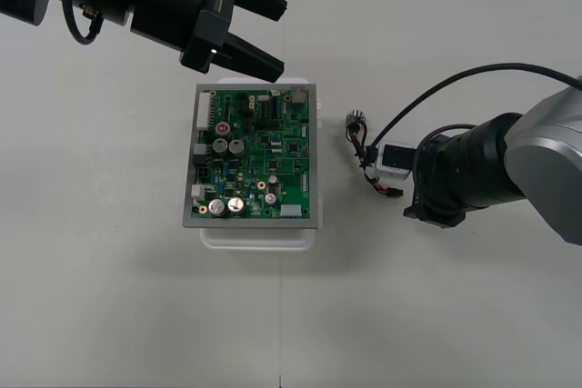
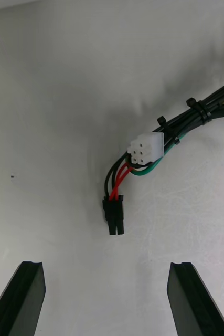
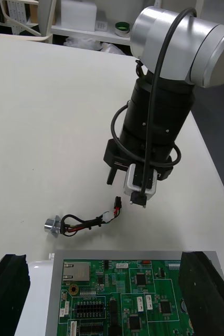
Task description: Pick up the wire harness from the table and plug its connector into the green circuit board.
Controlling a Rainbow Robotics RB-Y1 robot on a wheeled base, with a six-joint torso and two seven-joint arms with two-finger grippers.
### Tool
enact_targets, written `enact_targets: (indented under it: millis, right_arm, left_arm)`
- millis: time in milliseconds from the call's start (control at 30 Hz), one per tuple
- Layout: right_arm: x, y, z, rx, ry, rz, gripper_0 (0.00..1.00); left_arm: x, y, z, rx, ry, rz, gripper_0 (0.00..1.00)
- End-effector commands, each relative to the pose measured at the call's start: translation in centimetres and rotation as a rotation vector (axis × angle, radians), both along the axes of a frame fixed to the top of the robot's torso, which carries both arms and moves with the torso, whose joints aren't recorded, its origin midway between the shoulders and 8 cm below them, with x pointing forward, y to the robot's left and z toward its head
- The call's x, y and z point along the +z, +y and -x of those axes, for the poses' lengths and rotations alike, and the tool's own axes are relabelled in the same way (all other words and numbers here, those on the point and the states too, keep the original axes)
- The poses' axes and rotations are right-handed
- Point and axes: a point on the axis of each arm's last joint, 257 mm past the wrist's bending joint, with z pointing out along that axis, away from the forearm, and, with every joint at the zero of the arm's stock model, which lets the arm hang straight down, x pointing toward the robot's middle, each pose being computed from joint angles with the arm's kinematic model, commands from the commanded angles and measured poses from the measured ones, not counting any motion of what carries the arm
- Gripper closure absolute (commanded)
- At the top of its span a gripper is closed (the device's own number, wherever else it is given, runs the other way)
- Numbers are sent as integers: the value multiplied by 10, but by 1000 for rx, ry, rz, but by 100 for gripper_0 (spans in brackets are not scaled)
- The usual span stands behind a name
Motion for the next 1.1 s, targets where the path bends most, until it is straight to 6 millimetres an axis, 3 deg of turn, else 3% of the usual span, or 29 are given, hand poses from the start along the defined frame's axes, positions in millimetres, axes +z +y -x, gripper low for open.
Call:
enact_targets:
  millis: [33, 400, 1100]
  right_arm:
    - [10, 17, -5, 33, -50, 17, 32]
    - [10, 18, -10, -3, -62, 12, 32]
    - [-24, 16, -20, -68, -11, 43, 32]
  left_arm:
    - [16, -13, 13, -61, -75, -22, 17]
    - [16, -13, 13, -61, -75, -22, 17]
    - [16, -13, 13, -61, -75, -22, 17]
